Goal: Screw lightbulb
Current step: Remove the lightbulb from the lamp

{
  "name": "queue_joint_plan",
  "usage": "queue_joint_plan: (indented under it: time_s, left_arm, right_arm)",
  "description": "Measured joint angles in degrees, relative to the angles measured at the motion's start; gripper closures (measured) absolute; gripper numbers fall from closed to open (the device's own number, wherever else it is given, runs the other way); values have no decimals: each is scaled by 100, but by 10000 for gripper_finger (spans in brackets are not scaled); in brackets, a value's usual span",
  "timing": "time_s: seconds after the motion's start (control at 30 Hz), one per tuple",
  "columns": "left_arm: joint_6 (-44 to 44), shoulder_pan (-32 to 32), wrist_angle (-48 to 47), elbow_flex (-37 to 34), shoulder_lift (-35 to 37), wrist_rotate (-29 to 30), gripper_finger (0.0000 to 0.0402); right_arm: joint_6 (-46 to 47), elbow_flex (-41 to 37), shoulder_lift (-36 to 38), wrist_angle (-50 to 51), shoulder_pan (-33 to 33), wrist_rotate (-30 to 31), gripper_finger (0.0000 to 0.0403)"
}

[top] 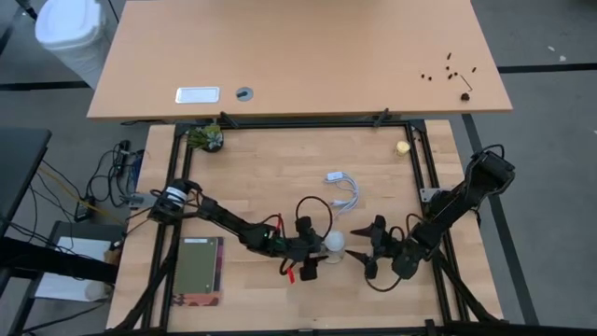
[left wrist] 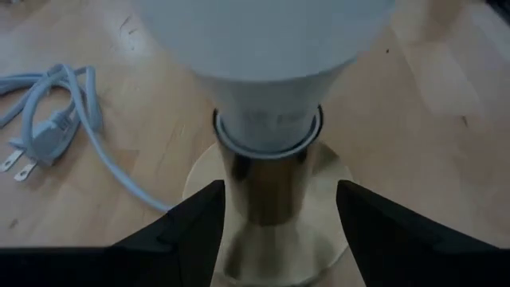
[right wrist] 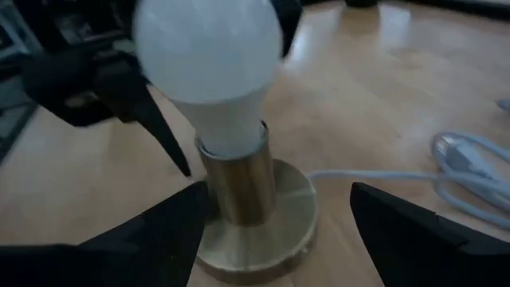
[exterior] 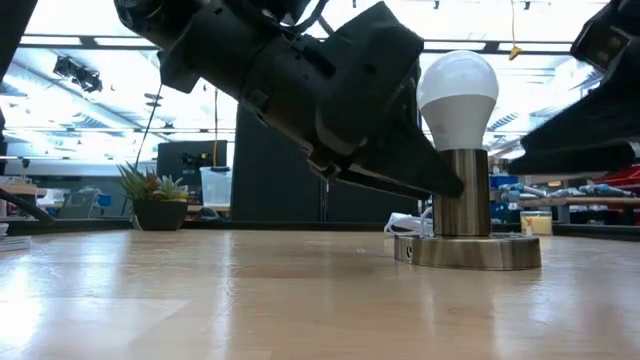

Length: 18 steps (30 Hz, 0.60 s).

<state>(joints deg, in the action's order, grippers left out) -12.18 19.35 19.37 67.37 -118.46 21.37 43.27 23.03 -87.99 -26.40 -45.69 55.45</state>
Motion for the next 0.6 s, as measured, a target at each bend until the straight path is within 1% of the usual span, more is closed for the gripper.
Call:
queue_joint_plan:
  time_s: [0.07,0.2,0.37,0.43,0.6]
  left_arm:
    - [20,-1,139,-7,-77,24,157]
    - [164,-27,721,-18,-355,49,157]
    - [317,-61,968,-17,-480,305,157]
    - [426,-82,1072,-17,-480,321,156]
    - [445,-143,1124,-17,-478,278,156]
  right_arm:
    - [-320,-29,0,-262,0,1,85]
    - [-754,42,-2,-279,56,5,84]
    - [-794,43,-2,-268,125,-136,87]
    - [-794,43,-2,-268,158,-252,86]
    - [-794,43,-2,-209,325,-290,85]
